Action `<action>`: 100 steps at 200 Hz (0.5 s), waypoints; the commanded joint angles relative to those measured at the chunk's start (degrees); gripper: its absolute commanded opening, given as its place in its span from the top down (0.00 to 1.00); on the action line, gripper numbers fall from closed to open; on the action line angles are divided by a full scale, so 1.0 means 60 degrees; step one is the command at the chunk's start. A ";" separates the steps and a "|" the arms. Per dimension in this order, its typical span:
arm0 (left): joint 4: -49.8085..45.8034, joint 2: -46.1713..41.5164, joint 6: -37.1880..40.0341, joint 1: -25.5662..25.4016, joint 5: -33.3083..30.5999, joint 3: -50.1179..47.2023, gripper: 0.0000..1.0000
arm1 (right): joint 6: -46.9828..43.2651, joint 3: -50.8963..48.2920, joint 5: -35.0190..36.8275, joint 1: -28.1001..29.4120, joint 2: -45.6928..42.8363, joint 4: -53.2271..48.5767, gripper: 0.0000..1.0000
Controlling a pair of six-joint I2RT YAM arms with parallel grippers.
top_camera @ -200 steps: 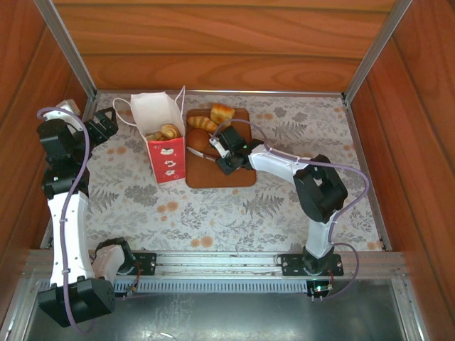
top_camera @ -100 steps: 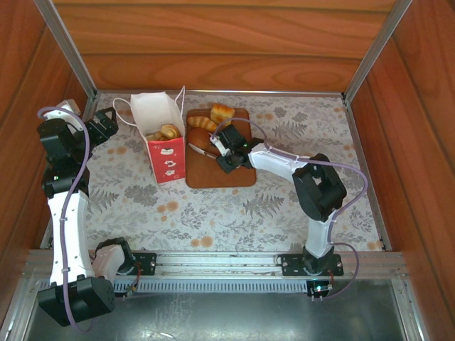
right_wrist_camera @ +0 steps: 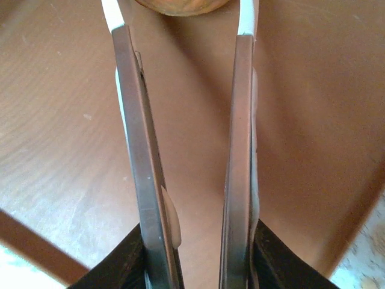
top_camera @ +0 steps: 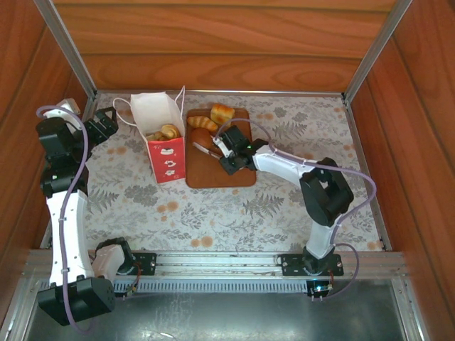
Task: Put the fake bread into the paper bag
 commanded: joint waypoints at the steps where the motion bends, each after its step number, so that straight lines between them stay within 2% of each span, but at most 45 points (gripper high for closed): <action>1: -0.0510 0.0229 -0.0195 0.0043 0.0519 0.0575 0.00 | 0.0387 -0.0240 0.0255 -0.0058 -0.0976 -0.0168 0.86; 52: -0.1815 0.1363 -0.0218 0.0153 0.0931 0.1832 0.05 | 0.1155 -0.0866 0.0962 0.0094 -0.3051 -0.1076 0.88; 100: -0.1912 0.2502 -0.0374 0.0074 0.1643 0.2545 0.08 | 0.1755 -0.0382 0.1505 0.0204 -0.5026 -0.1989 0.88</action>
